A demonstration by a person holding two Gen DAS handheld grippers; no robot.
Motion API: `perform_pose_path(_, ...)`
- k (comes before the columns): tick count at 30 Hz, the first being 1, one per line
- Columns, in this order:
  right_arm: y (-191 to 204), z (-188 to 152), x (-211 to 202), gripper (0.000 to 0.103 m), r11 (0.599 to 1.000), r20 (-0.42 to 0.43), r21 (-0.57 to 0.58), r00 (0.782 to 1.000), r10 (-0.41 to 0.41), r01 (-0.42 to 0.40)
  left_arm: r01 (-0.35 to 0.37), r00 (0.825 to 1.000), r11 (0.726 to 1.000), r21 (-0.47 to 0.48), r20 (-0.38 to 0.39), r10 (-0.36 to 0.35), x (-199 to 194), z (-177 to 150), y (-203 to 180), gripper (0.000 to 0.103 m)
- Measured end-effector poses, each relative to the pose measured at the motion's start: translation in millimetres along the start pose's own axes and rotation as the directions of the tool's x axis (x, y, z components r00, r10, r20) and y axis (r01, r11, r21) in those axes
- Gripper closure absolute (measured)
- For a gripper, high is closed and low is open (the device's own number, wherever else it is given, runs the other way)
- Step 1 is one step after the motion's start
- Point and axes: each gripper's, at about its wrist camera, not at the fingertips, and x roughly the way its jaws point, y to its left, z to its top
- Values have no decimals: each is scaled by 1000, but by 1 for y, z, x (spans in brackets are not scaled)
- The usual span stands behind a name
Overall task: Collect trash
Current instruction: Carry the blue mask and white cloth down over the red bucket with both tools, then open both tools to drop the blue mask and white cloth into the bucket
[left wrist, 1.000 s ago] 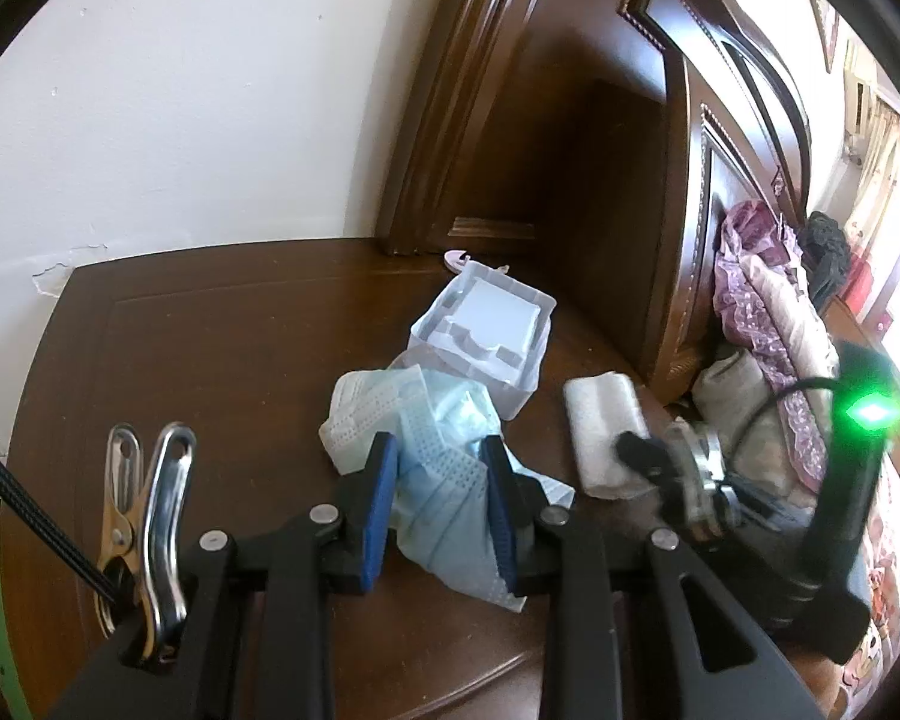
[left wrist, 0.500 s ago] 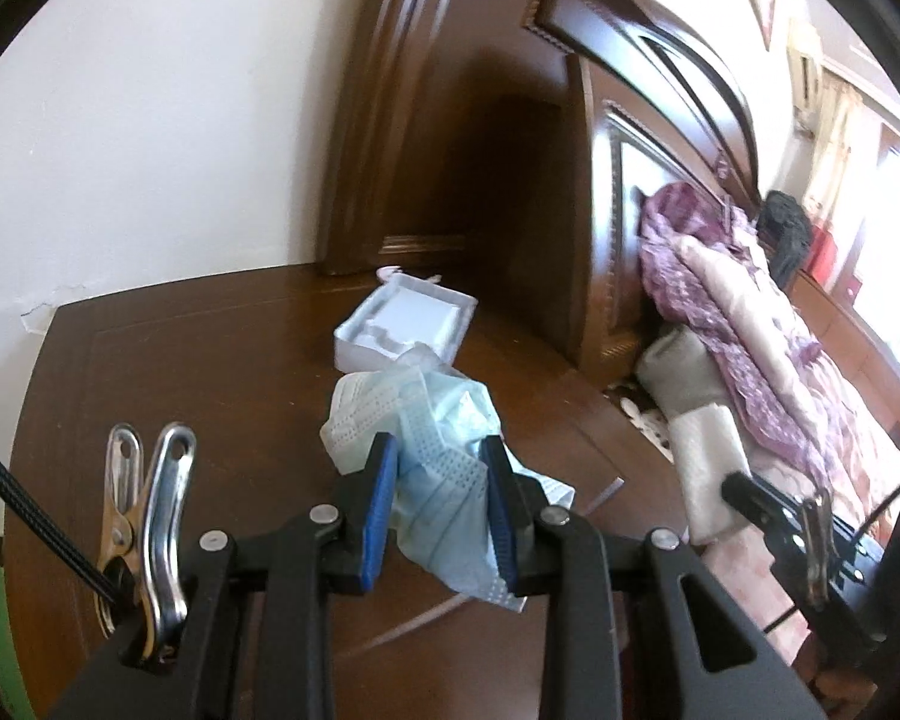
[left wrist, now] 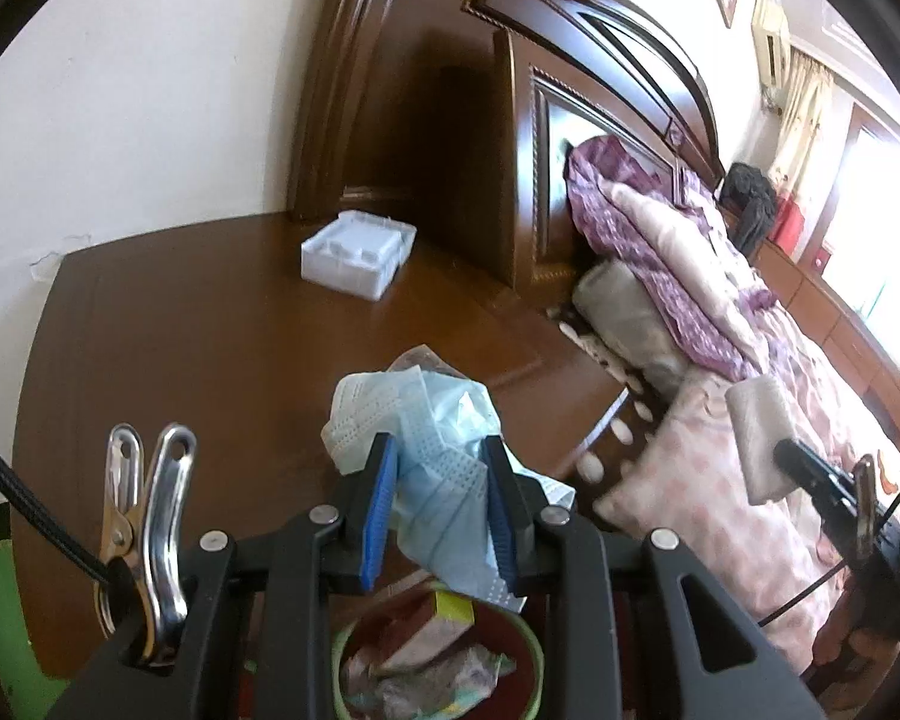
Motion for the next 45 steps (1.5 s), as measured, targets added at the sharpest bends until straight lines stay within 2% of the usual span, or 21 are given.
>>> perform_pose_path(6, 7, -25, -22, 94, 999, -22, 18, 999, 36, -36, 8, 1000, 1000, 26, -30, -7, -19, -26, -9, 74)
perform_pose_path(16, 24, -86, -20, 94, 991, -116, 79, 986, 116, -108, 23, 995, 998, 62, -103, -16, -24, -77, -16, 74)
perform_pose_path(24, 43, -123, -8, 94, 986, -174, 80, 972, 156, -144, 31, 988, 995, 93, -156, -16, -12, -116, -19, 74)
perform_pose_path(34, 54, -147, 4, 94, 985, -236, 80, 957, 168, -153, 55, 973, 990, 134, -228, -23, 17, -150, -22, 77)
perform_pose_path(45, 62, -172, 38, 94, 985, -347, 74, 922, 170, -153, 15, 959, 991, 133, -281, 23, 39, -163, -14, 77)
